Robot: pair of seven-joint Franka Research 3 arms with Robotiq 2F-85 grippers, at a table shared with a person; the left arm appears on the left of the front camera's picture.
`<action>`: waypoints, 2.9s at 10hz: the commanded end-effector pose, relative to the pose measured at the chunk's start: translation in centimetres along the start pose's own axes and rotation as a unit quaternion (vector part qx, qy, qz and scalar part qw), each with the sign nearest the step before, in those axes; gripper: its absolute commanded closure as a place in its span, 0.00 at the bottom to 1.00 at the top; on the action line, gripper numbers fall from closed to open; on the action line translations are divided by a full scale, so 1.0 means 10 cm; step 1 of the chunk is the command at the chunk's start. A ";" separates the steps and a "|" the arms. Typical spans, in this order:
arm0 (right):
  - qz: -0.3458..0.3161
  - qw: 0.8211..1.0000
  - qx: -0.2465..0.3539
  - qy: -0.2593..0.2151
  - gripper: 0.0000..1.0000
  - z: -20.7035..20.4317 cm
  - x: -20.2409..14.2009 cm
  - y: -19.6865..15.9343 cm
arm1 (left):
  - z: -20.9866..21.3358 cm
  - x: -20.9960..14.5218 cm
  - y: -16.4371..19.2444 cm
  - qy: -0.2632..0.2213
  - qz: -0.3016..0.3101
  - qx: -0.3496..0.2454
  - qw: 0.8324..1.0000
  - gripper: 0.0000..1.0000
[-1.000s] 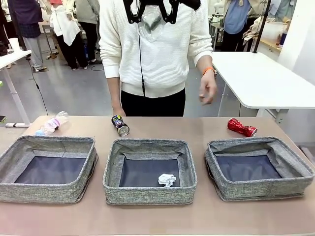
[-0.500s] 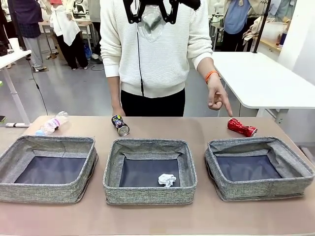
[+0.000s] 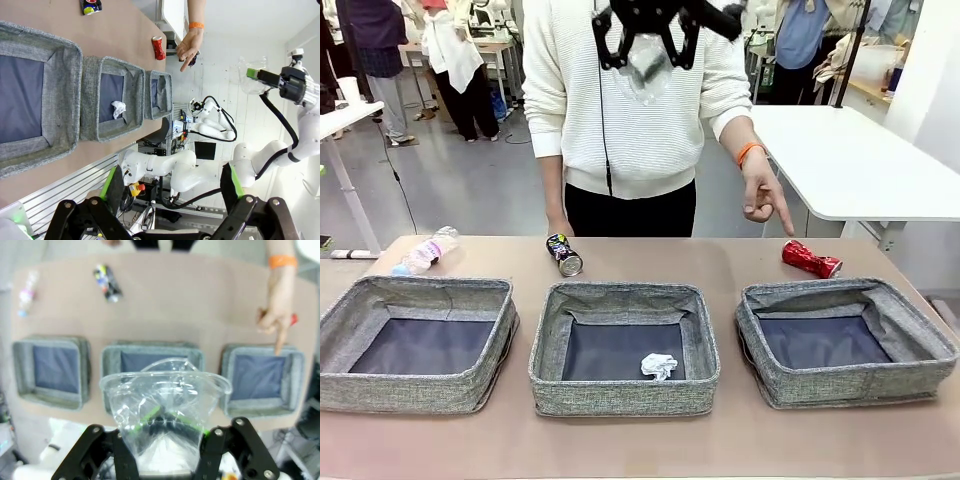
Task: Sort the waste into the appropriate baskets.
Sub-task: Place the picked waste into the Fabric basket indicated by the person.
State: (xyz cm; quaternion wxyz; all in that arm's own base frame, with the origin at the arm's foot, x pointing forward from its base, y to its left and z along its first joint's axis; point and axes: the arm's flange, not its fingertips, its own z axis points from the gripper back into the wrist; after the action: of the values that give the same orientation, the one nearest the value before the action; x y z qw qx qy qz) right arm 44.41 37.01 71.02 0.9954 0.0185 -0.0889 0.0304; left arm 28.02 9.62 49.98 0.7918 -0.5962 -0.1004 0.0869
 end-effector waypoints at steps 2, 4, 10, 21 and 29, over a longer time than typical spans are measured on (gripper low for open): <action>0.058 0.998 0.035 0.001 0.96 -0.52 -0.69 -0.98 | -0.01 -0.01 -0.01 -0.002 -0.010 -0.010 1.000 0.00; 0.025 0.996 0.086 -0.007 0.96 -0.78 -1.00 -1.67 | -0.01 -0.01 -0.01 -0.002 -0.010 -0.010 1.000 0.00; -0.134 0.982 0.131 -0.030 0.96 -1.53 -1.39 -2.95 | -0.01 -0.01 -0.01 -0.002 -0.010 -0.010 1.000 0.00; -0.235 0.965 0.120 -0.012 0.00 -2.10 -1.52 -3.28 | -0.01 -0.01 -0.01 -0.002 -0.010 -0.010 1.000 0.00; -0.235 0.963 0.131 -0.029 0.00 -2.06 -1.49 -3.22 | -0.01 -0.01 -0.01 -0.002 -0.010 -0.010 1.000 0.00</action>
State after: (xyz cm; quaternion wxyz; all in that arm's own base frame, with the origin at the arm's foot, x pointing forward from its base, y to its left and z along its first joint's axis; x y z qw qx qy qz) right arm 35.91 4.37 47.54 0.9648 0.1526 -0.0931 -0.1927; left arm 28.02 9.63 50.01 0.7917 -0.5963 -0.1005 0.0867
